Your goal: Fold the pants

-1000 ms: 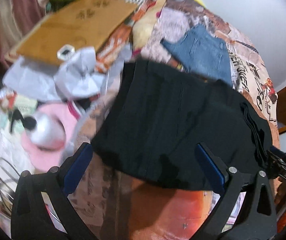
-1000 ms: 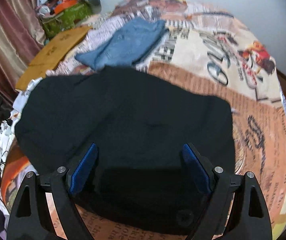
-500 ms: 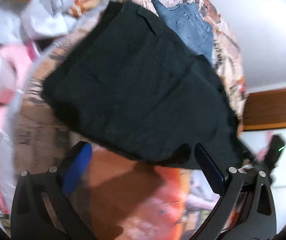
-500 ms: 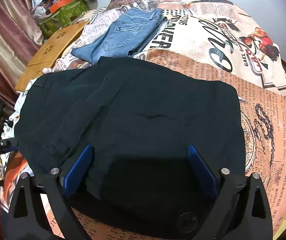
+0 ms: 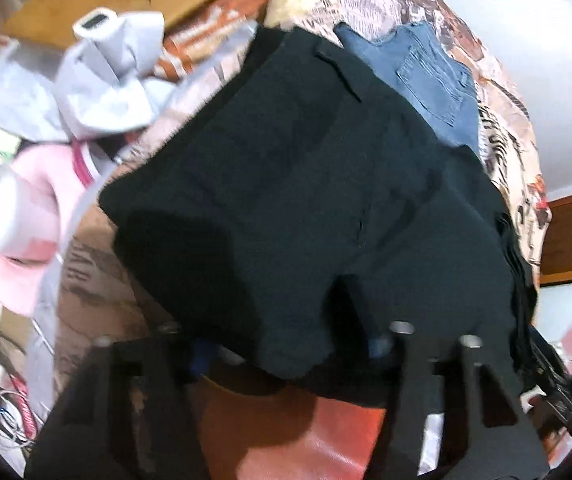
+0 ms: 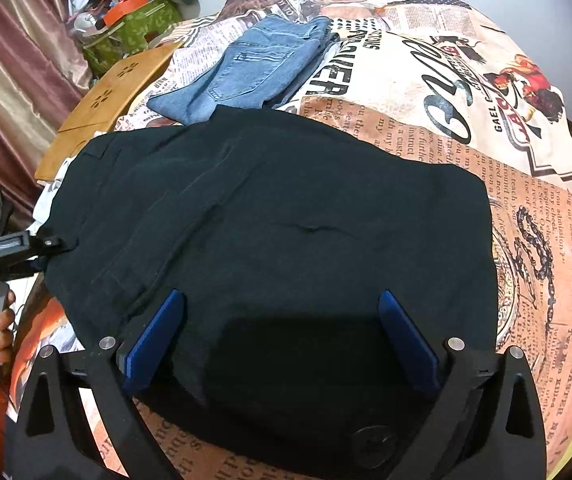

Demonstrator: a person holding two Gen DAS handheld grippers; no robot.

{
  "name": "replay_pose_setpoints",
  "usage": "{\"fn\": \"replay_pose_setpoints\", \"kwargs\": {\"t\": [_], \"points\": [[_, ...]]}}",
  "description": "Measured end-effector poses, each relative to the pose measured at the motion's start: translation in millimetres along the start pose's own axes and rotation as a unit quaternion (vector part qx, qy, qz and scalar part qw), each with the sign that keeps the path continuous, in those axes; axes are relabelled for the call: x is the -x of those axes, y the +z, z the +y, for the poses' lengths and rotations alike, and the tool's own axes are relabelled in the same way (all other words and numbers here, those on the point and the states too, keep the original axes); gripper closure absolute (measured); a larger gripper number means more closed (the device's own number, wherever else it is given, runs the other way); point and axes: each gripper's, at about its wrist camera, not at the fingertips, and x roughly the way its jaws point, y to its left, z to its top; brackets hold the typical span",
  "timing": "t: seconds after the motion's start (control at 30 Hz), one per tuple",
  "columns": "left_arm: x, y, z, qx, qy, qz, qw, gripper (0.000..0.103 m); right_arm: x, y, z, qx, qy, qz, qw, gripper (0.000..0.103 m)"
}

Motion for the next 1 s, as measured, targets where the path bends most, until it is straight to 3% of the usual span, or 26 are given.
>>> {"fn": "replay_pose_setpoints", "kwargs": {"t": [0.03, 0.13, 0.37, 0.53, 0.67, 0.83, 0.93, 1.0], "points": [[1.9, 0.6, 1.6, 0.0, 0.005, -0.007, 1.0, 0.068, 0.0, 0.0, -0.3, 0.0, 0.001, 0.0, 1.0, 0.004], [9.5, 1.5, 3.9, -0.01, 0.016, -0.025, 0.9995, 0.079, 0.2, 0.3, -0.7, 0.0, 0.002, -0.001, 1.0, 0.004], [46.2, -0.1, -33.5, -0.096, 0.066, -0.1, 0.9882, 0.086, 25.3, -4.0, -4.6, 0.007, -0.007, -0.024, 1.0, 0.007], [90.8, 5.1, -74.8, -0.145, 0.064, -0.171, 0.9725, 0.088, 56.2, -8.6, -30.3, -0.013, -0.022, -0.058, 0.998, 0.006], [119.3, 2.4, -110.9, -0.185, 0.047, -0.205, 0.96, 0.089, 71.4, -17.6, -58.7, -0.04, -0.048, -0.072, 0.995, 0.006], [137.2, 0.2, -162.6, -0.232, 0.03, -0.245, 0.9409, 0.089, 61.1, -36.7, -88.9, -0.077, -0.062, -0.046, 0.994, 0.006], [146.7, -7.7, -191.4, -0.259, 0.019, -0.259, 0.9303, 0.09, 42.7, -48.2, -94.4, -0.089, -0.05, -0.015, 0.995, 0.007], [150.6, -13.6, -214.9, -0.279, 0.011, -0.263, 0.9236, 0.09, 38.8, -52.3, -97.4, -0.096, -0.037, -0.017, 0.994, 0.007]]}}
